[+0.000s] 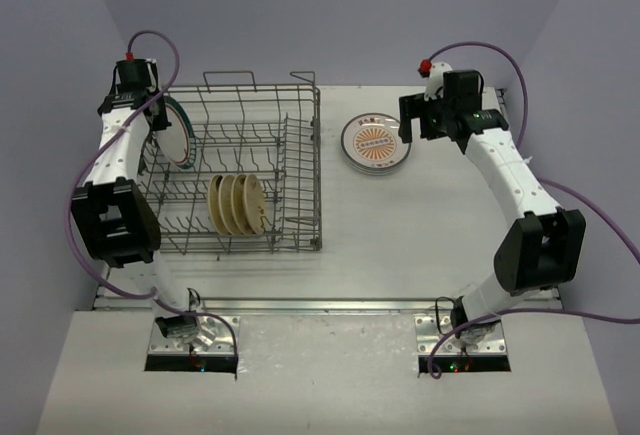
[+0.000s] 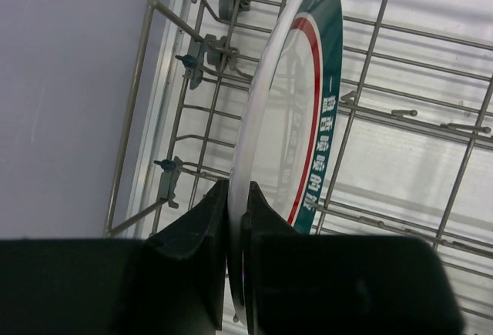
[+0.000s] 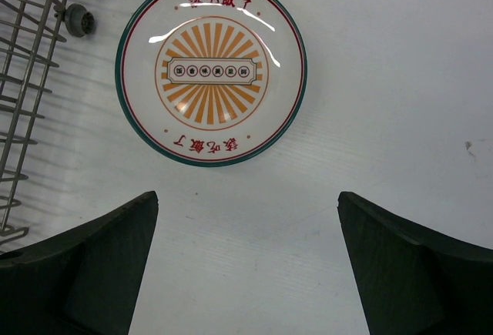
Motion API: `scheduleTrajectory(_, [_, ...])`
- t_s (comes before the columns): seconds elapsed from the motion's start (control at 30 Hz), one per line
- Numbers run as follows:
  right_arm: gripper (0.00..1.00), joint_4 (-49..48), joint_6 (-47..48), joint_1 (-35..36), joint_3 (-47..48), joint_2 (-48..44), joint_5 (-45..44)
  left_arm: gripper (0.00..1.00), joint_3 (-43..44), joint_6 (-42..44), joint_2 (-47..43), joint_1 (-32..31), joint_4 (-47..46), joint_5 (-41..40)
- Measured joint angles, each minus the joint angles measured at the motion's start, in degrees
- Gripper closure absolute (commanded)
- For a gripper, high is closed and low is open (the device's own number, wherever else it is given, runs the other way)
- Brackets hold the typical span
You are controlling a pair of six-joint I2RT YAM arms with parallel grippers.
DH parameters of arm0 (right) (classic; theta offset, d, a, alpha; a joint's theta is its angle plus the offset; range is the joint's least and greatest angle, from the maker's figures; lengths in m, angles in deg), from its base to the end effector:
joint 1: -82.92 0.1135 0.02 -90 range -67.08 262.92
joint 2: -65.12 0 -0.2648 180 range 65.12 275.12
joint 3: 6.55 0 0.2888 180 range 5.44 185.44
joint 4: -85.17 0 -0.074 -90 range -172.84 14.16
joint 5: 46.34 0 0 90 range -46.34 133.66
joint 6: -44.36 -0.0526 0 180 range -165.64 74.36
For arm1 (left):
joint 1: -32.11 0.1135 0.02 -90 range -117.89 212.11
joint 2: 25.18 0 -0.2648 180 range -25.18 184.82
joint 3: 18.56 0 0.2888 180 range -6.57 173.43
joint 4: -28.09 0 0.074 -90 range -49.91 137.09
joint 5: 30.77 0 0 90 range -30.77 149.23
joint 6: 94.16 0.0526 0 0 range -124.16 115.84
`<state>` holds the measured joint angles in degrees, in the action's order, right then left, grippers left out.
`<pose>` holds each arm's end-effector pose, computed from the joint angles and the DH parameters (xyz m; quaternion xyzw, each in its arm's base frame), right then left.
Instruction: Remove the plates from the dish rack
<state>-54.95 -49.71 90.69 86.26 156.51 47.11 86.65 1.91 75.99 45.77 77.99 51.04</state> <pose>0.4100 0.0591 0.3067 -0.0421 0.8992 0.0718 0.4294 0.4328 0.1129 0.3032 -0.0880 0.9206 0.1294 0.3579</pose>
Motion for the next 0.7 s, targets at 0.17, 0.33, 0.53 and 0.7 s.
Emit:
scheduleTrajectory(0.17, [0.01, -0.55, 0.03, 0.00, -0.36, -1.81, 0.58, 1.00, 1.24, 2.27, -1.98, 0.15, 2.37, -0.11])
scheduleTrajectory(0.33, [0.01, -1.36, -0.46, -0.01, -0.36, -4.03, 3.95, 1.00, 9.43, 3.97, -5.04, 0.22, 4.79, 1.30])
scheduleTrajectory(0.53, [0.01, -4.13, -4.31, -0.02, -0.36, -7.80, 15.27, 1.00, 14.52, 2.91, -18.10, -0.17, 1.72, 14.72])
scheduleTrajectory(0.7, [0.01, -9.82, -10.79, 0.30, -0.36, -11.04, 28.48, 1.00, 13.00, -1.43, -28.29, -1.23, -0.32, 34.95])
